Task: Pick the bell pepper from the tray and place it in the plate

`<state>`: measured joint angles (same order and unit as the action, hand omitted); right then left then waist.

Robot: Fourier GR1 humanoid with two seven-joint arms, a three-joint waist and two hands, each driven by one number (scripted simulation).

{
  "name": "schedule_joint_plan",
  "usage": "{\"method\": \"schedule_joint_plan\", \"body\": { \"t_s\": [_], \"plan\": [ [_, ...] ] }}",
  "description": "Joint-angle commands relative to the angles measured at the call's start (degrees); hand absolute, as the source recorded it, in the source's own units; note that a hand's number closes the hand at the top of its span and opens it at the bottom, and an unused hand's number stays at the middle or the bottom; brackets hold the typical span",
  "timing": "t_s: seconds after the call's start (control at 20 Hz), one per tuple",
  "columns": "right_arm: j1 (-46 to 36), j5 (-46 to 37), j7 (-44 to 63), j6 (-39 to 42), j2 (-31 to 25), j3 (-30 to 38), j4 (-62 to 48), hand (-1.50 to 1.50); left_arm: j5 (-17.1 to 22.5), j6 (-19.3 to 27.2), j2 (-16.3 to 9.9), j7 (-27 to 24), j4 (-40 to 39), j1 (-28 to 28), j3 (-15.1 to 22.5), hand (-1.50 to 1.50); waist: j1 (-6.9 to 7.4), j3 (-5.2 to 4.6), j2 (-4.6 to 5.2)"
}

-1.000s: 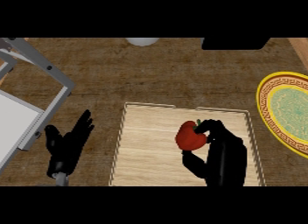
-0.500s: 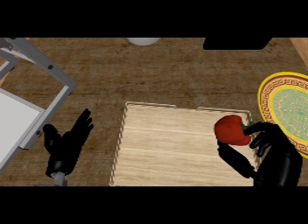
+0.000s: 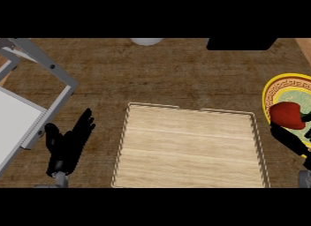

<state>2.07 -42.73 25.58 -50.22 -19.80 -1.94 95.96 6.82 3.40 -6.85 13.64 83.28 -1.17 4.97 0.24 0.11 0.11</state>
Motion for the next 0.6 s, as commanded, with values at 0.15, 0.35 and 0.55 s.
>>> {"method": "schedule_joint_plan", "body": {
  "t_s": [0.15, 0.35, 0.55],
  "plan": [
    [-8.2, 22.28, -18.82, -1.05, -8.39, 10.86, -19.88, 1.5, 0.08, 0.22, 0.8, 1.68, 1.62, 0.15, 0.33, 0.0, 0.41, 0.09, 0.06],
    [-14.01, 31.15, -33.74, 3.36, -9.73, 16.84, -32.65, 1.5, 0.65, -1.82, -0.48, 0.27, 0.36, 0.2, -0.62, 0.0, 0.71, 0.11, 0.2],
    [-21.87, 35.53, -42.65, 8.59, -12.83, 23.39, -46.24, 1.5, -0.08, -2.25, 0.85, -3.49, -3.43, -0.37, -0.26, 0.0, 0.98, 0.06, 0.34]
  ]
}}
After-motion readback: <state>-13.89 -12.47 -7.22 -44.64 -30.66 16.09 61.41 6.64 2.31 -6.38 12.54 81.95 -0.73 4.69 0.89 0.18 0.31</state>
